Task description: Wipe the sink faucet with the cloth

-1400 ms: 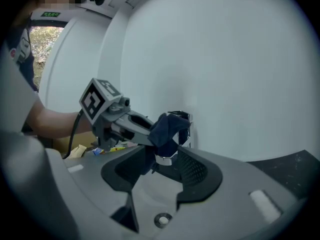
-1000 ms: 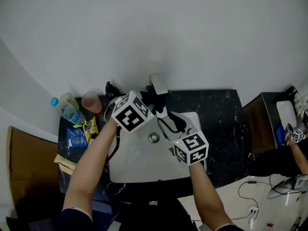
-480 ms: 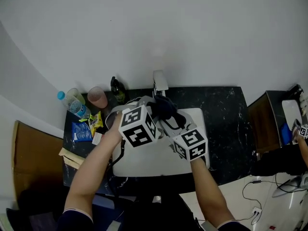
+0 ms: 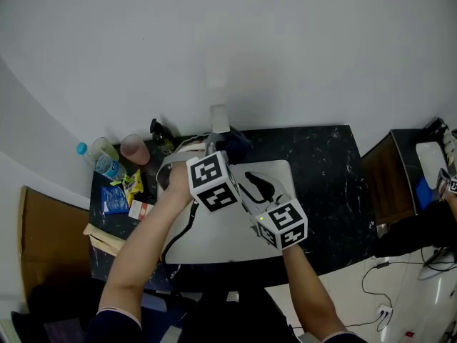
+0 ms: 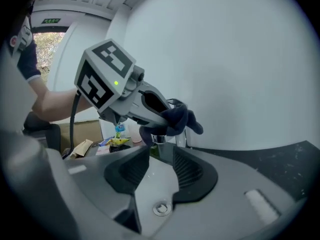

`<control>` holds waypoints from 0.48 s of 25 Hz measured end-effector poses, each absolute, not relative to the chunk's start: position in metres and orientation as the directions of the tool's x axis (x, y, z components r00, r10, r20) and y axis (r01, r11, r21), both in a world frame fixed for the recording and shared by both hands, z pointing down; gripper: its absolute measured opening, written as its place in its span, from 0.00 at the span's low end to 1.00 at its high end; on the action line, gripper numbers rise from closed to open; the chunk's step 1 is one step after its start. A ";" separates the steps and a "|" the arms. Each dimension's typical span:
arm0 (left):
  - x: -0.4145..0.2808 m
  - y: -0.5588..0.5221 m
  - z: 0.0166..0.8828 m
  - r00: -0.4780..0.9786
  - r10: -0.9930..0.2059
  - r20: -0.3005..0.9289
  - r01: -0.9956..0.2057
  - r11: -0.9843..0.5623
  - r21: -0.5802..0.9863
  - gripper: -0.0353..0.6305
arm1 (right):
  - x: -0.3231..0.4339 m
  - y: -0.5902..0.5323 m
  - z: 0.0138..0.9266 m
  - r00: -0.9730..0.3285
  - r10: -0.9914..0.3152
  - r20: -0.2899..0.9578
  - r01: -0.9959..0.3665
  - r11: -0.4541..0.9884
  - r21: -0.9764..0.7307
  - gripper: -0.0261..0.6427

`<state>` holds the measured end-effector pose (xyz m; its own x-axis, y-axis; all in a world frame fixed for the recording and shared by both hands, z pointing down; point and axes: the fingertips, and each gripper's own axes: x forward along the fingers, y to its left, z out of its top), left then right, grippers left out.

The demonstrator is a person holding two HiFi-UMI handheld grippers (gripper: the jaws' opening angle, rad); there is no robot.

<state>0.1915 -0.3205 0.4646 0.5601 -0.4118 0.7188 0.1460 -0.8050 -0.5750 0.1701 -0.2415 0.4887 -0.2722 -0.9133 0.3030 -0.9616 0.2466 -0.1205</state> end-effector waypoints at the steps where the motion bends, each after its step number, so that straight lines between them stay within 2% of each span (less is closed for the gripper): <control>1: 0.193 -0.319 0.466 0.566 -0.404 0.719 0.142 -0.811 -0.567 0.16 | 0.173 -0.240 0.490 -0.270 -0.914 0.304 -0.962 0.243 -0.123 0.26; 12: 0.171 -0.273 0.461 0.638 -0.267 0.722 0.131 -0.887 -0.443 0.16 | 0.180 -0.238 0.477 -0.273 -0.924 0.266 -0.960 0.245 -0.135 0.26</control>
<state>0.1708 -0.2730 0.4608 0.6382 -0.2667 0.7222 0.1310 -0.8868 -0.4432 0.1796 -0.2381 0.4766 -0.2729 -0.9245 0.2663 -0.9602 0.2447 -0.1347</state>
